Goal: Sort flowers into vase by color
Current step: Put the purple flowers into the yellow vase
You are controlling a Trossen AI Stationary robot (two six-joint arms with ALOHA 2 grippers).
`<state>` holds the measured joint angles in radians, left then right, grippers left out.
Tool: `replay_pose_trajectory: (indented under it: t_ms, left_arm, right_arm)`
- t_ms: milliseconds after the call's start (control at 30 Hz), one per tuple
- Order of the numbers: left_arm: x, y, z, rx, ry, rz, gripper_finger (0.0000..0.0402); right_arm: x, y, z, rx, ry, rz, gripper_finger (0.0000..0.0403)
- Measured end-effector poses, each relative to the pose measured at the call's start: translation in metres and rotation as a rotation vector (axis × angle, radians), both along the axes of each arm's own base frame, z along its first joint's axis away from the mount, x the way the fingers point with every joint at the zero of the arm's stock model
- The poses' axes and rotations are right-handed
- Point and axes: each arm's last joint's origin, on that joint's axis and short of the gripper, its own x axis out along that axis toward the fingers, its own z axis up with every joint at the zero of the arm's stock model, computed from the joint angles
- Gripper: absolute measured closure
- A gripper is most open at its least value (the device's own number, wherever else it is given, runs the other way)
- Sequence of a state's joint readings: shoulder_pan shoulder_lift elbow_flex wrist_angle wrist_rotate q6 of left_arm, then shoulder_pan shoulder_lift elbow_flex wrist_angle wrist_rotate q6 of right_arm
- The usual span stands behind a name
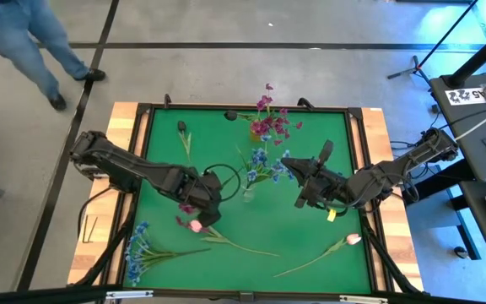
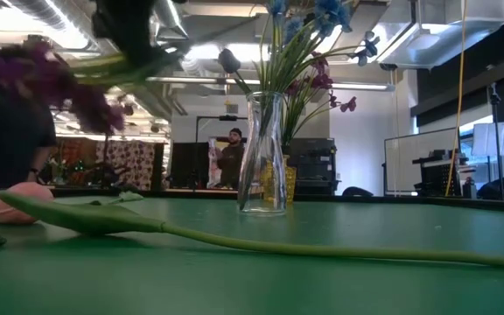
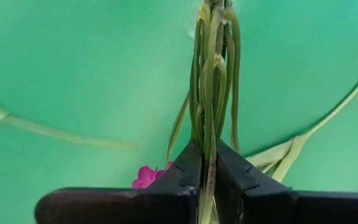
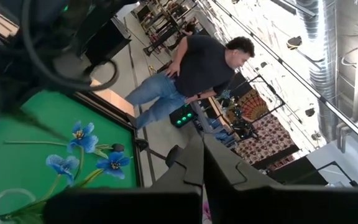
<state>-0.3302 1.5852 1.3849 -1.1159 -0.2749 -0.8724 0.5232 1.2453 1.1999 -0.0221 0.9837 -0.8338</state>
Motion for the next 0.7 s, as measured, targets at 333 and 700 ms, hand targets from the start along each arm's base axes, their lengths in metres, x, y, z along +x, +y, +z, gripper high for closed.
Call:
replay_pose_trajectory:
  t_ms: [333,700]
  left_arm:
    - [-0.009,-0.008,0.046,0.03,-0.017,-0.014,0.0384]
    - [-0.008,-0.002,0.083,0.031,-0.109,-0.022,0.0384]
  right_arm:
    - [0.001,0.003,-0.008,0.009,0.068,0.131,0.0402]
    - [0.024,0.018,-0.029,-0.125,0.169,0.22,0.0312]
